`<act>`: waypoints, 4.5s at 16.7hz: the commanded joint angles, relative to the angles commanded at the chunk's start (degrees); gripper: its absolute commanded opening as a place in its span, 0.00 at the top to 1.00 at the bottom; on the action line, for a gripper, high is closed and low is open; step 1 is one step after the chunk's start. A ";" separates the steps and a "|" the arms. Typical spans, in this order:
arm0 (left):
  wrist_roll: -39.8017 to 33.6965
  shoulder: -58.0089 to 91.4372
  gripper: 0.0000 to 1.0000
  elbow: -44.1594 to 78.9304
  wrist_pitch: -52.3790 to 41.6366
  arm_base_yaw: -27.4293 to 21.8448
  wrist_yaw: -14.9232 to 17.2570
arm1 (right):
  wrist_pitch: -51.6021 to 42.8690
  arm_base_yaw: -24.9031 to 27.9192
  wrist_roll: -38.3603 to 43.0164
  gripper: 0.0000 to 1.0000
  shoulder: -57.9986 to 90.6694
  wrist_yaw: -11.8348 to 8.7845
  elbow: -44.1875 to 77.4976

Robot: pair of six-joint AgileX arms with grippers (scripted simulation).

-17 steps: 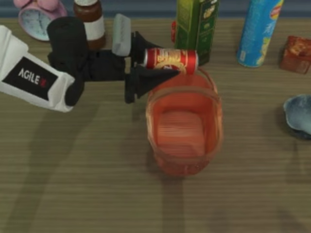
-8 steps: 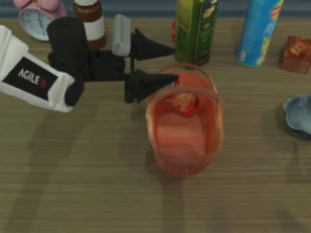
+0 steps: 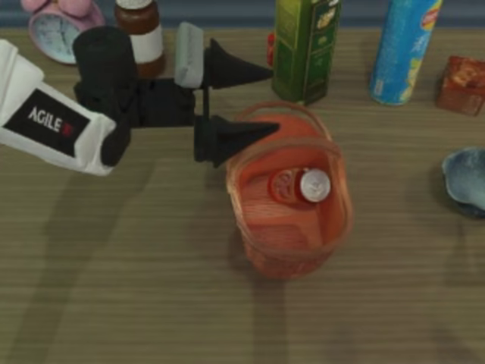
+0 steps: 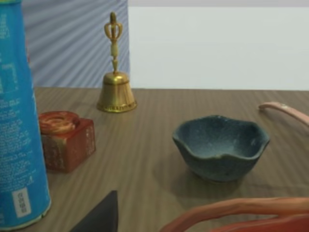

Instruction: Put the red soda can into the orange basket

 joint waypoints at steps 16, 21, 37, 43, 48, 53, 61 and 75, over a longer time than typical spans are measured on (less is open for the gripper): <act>-7.01 -47.80 0.00 -24.19 -23.62 8.78 -29.15 | -40.44 16.28 -24.82 0.00 55.28 0.02 57.21; -7.68 -78.02 0.00 -41.28 -38.04 13.00 -45.15 | -62.05 24.90 -38.13 0.00 86.85 0.17 90.55; -2.39 -129.90 0.00 -69.83 -57.83 18.39 -72.67 | -96.20 38.32 -58.81 0.00 136.59 0.34 142.91; -2.39 -129.90 0.00 -69.83 -57.83 18.39 -72.67 | -93.29 38.27 -58.86 0.00 135.44 0.33 138.85; -2.39 -129.90 0.00 -69.83 -57.83 18.39 -72.67 | -89.44 38.36 -58.80 0.00 133.97 0.31 133.53; -2.39 -129.90 0.00 -69.83 -57.83 18.39 -72.67 | -89.44 38.36 -58.80 0.23 133.97 0.31 133.53; -2.39 -129.90 0.00 -69.83 -57.83 18.39 -72.67 | -89.44 38.36 -58.80 0.83 133.97 0.31 133.53; -2.39 -129.90 0.00 -69.83 -57.83 18.39 -72.67 | -89.44 38.36 -58.80 1.00 133.97 0.31 133.53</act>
